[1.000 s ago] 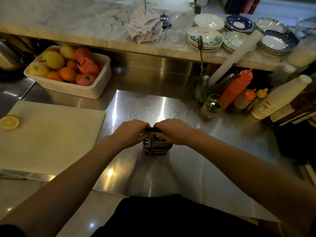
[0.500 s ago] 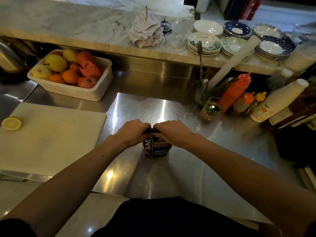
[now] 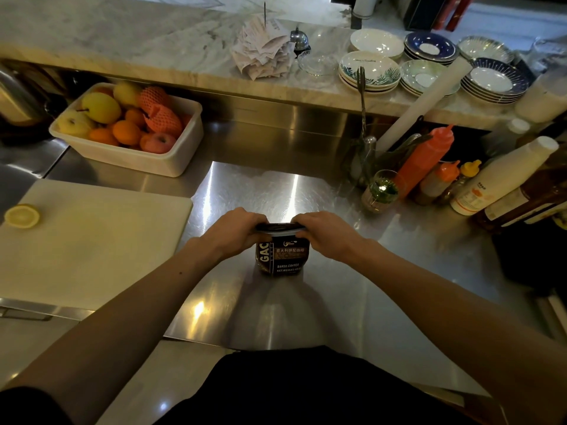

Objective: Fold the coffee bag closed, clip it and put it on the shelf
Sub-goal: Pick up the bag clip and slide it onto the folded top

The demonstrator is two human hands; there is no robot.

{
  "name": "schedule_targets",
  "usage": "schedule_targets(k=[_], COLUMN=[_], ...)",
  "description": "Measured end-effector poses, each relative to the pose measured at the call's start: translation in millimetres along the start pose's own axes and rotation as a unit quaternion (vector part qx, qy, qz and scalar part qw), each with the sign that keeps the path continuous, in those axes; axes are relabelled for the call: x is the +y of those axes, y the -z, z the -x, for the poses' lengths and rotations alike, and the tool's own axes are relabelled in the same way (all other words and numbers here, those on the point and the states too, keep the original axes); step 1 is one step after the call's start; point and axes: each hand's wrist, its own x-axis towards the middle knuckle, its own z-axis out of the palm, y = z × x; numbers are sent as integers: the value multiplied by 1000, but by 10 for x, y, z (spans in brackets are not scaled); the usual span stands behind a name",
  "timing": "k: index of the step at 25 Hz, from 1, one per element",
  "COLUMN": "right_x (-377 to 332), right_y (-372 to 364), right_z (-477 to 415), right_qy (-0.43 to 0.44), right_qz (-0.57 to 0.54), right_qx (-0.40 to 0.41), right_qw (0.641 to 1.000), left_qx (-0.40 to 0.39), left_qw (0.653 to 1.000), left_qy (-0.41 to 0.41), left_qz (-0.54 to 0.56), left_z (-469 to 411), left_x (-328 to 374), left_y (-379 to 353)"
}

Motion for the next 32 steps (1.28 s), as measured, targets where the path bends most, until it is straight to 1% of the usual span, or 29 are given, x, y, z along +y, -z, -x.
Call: schedule_targets(k=[3,6,7,9,10,11,13,14,15,16,17,19,22,25,27,28,29,32], right_x=[-2,27,35,46,42,31,-2,-14,-24,-35,-51,-84,-69,-131,-133,-373,-498,-606], right_y=[20,2,-32,-118,-167,-215,-312,-358,-398,-442,-480,-525,-449,-349,-218,-220,-219,-131], right_z=[-10,15,46,101,115,121,130,142,160,181,210,230,188,125,89,-10,-69,-100], right_qy=[-3,-6,-24,-80,-107,-130,-162,-181,-202,-220,-234,-249,-262,-241,-223,-168,-135,-125], right_qz=[-33,-89,-120,-191,-222,-252,-319,-357,-396,-427,-444,-440,-429,-419,-425,-448,-454,-475], right_qx=[-8,1,25,106,143,170,198,208,214,216,219,235,258,274,289,237,208,220], right_qw=[999,996,992,973,958,944,912,893,870,850,836,830,825,832,828,846,856,843], left_qx=[9,31,40,63,80,99,133,142,142,135,126,123,154,177,189,264,302,300], left_qw=[1000,994,989,974,958,934,861,828,805,792,791,808,832,826,823,808,796,786], left_qy=[9,40,54,89,116,149,201,210,214,216,216,210,207,202,182,201,206,179], left_qz=[20,93,129,200,248,311,448,500,535,555,558,537,491,495,503,487,482,509], left_z=[-2,26,53,106,129,148,200,222,242,261,275,278,219,271,253,571,733,787], left_x=[-27,-96,-130,-180,-190,-189,-167,-160,-150,-139,-124,-112,-46,13,23,-18,-43,-106], left_y=[-18,-53,-73,-147,-205,-267,-393,-445,-481,-503,-520,-532,-508,-424,-346,-276,-218,-181])
